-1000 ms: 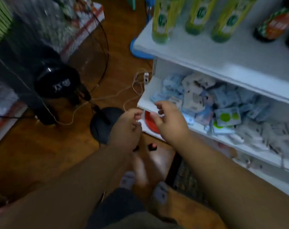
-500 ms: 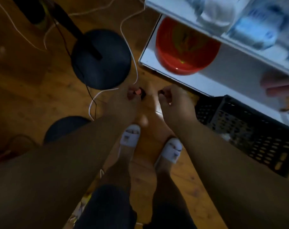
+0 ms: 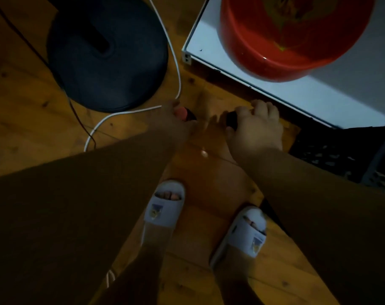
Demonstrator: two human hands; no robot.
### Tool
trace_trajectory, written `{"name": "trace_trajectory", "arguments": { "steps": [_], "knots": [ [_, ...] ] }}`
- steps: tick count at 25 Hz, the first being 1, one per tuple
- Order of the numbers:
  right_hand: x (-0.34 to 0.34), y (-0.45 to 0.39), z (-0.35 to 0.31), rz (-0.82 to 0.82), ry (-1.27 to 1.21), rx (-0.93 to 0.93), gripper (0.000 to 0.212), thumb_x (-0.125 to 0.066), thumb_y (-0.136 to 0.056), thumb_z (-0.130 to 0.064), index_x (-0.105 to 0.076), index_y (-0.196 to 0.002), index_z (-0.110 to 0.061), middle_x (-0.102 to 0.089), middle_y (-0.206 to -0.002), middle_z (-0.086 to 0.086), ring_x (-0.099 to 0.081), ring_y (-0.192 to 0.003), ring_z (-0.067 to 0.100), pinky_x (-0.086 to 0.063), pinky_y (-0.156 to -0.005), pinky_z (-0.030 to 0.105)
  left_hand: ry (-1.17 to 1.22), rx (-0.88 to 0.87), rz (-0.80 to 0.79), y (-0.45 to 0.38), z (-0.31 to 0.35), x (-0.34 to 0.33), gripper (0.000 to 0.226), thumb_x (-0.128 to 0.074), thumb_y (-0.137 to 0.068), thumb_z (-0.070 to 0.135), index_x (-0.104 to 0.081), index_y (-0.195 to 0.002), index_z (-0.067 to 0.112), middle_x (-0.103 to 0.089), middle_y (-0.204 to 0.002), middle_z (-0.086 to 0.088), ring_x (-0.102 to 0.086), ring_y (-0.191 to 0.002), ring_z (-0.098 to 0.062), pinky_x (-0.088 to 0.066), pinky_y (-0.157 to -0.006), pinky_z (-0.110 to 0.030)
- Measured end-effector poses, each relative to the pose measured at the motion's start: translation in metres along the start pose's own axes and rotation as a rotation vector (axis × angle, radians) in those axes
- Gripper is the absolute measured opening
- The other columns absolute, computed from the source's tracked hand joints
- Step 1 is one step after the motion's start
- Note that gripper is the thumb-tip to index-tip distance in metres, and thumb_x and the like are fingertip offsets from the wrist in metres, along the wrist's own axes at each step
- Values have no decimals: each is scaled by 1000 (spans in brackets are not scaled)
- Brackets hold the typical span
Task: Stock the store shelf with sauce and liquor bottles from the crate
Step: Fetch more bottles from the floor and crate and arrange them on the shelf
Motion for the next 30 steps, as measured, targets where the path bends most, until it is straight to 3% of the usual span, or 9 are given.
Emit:
{"name": "trace_trajectory", "arguments": {
  "steps": [3, 5, 9, 12, 15, 18, 23, 27, 30],
  "knots": [
    [-14, -25, 9, -45, 2, -6, 45, -60, -89, -26, -49, -130, -14, -32, -141, 18, -40, -124, 44, -41, -103, 49, -133, -75, -44, -22, 2, -10, 46, -80, -76, 26, -62, -118, 22, -63, -115, -7, -60, -111, -28, -49, -98, -44],
    [-17, -41, 14, 4, -130, 9, 41, -62, -89, -23, -52, -128, -15, -45, -130, 18, -50, -115, 41, -45, -97, 43, 10, -52, -75, -36, 0, -13, 30, -80, -77, 17, -68, -104, 23, -64, -103, -4, -63, -104, -28, -54, -92, -45],
    [-18, -48, 29, -55, -547, -235, 28, -70, -86, -26, -62, -113, -20, -64, -114, 11, -60, -108, 30, -51, -94, 42, 141, 52, -77, -43, -7, -18, 21, -78, -77, 11, -66, -77, 28, -69, -97, -12, -68, -94, -35, -57, -85, -50],
    [4, -17, 26, -41, -582, -250, 26, -67, -88, -23, -60, -113, -20, -64, -113, 12, -61, -106, 32, -53, -92, 43, 135, 18, -33, -9, 17, -1, 19, -75, -79, 9, -64, -75, 24, -68, -97, -17, -68, -93, -37, -58, -82, -50],
    [72, 44, 17, 36, -525, -178, 33, -65, -90, -27, -57, -121, -18, -65, -114, 11, -60, -108, 31, -50, -94, 40, 37, -57, -70, 61, 68, 38, 14, -69, -84, 7, -67, -87, 21, -66, -96, -11, -66, -95, -33, -57, -77, -39],
    [157, 121, 9, 65, -613, -138, 30, -64, -90, -30, -54, -115, -18, -65, -107, 11, -61, -101, 32, -51, -87, 42, 12, -145, -48, 150, 126, 95, 17, -68, -84, 7, -70, -101, 10, -67, -106, -14, -64, -100, -34, -57, -85, -45],
    [319, 256, 13, 205, -814, -38, 29, -65, -91, -27, -38, -95, -16, -56, -78, 10, -56, -70, 25, -48, -61, 43, 4, -252, 22, 315, 231, 180, 25, -67, -86, 8, -66, -109, 17, -64, -105, -4, -62, -94, -22, -56, -79, -37],
    [428, 345, 33, 268, -972, 58, 27, -69, -87, -33, -47, -98, -21, -65, -87, 3, -63, -82, 24, -53, -75, 45, -1, -480, 84, 430, 307, 241, 16, -68, -87, 20, -63, -101, 26, -65, -89, 5, -64, -82, -18, -57, -73, -38],
    [493, 396, 50, 492, -1089, 77, 27, -74, -85, -33, -52, -96, -22, -67, -82, -1, -64, -79, 19, -54, -77, 37, -18, -714, 157, 494, 363, 274, 13, -69, -88, 33, -63, -98, 29, -61, -84, 18, -59, -78, 0, -47, -71, -23]
  ]
}}
Point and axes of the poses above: each hand's wrist, its own y-axis away from the middle knuckle, its own x-axis out of the back of the hand, z = x × y, the point moved 4 cm from there along -y, towards the middle knuckle
